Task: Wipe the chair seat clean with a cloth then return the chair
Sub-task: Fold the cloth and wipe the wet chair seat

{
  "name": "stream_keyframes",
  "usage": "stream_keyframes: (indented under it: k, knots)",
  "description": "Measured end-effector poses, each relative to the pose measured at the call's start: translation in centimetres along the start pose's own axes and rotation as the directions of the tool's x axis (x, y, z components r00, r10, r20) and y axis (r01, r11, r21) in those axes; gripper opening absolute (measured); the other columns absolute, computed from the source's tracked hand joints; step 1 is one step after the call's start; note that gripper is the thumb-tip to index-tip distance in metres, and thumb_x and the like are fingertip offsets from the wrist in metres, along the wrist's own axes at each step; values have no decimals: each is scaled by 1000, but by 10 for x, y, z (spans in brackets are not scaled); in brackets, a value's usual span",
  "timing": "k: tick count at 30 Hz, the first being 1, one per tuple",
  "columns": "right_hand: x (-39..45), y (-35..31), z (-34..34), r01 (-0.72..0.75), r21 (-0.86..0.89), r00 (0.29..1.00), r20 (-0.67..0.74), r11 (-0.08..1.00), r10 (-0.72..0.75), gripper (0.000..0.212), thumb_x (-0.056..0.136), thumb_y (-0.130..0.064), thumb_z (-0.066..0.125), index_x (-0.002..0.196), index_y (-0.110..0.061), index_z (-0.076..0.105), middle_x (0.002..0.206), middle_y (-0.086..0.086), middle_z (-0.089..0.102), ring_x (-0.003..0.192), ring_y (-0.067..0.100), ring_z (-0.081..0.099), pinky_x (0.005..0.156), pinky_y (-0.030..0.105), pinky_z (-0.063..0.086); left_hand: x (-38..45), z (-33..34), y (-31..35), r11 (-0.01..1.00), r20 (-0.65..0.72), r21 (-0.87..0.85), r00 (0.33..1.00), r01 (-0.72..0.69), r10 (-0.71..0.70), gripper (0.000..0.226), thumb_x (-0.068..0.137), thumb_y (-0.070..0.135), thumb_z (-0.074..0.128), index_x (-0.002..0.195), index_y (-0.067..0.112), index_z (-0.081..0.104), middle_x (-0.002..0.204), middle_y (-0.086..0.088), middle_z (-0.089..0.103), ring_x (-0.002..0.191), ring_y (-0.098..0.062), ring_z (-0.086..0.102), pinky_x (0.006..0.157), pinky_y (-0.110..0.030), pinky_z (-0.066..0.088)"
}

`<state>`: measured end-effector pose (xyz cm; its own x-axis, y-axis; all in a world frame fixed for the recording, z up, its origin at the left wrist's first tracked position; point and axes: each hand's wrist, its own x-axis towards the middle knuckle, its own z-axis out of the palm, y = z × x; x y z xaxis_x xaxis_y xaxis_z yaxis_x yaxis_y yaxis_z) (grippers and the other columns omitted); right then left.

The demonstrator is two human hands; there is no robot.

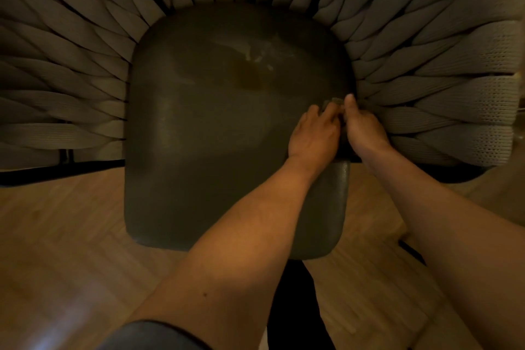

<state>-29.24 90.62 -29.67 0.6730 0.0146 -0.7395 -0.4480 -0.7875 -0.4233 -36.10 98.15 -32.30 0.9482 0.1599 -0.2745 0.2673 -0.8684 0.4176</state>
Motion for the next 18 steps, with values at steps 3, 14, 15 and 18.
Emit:
stream_keyframes:
  k: [3,14,15,18]
  knots:
    - [-1,-7,2,83,-119,993,-75,989,-92,62,99,-49,56,147,-10,49,145,13,56,133,34,52,103,33,43,-5,-8,-24,999,-11,43,1000,-13,13,47,98,19,42,144,13,41,141,-7,41,108,-30,44,88,-36,37]
    - [10,-41,21,77,-260,986,-122,963,-111,89,90,-54,69,157,-11,29,159,12,37,146,33,36,114,43,37,-32,-41,-133,956,-93,171,970,237,-223,54,99,13,36,151,21,29,142,-6,39,107,-32,43,94,-38,39]
    - [11,-42,23,62,-278,986,-132,959,-102,93,89,-57,70,158,-11,27,160,12,35,147,34,35,115,45,36,-36,-44,-144,948,-112,181,963,261,-244,53,98,13,38,150,20,32,140,-7,42,106,-33,44,93,-39,39]
    - [17,-46,28,20,-316,984,-159,948,-74,102,84,-60,73,159,-12,23,161,12,32,149,34,31,116,48,36,-48,-53,-174,922,-127,198,941,333,-313,53,96,11,40,148,18,36,137,-10,44,105,-35,44,94,-40,39]
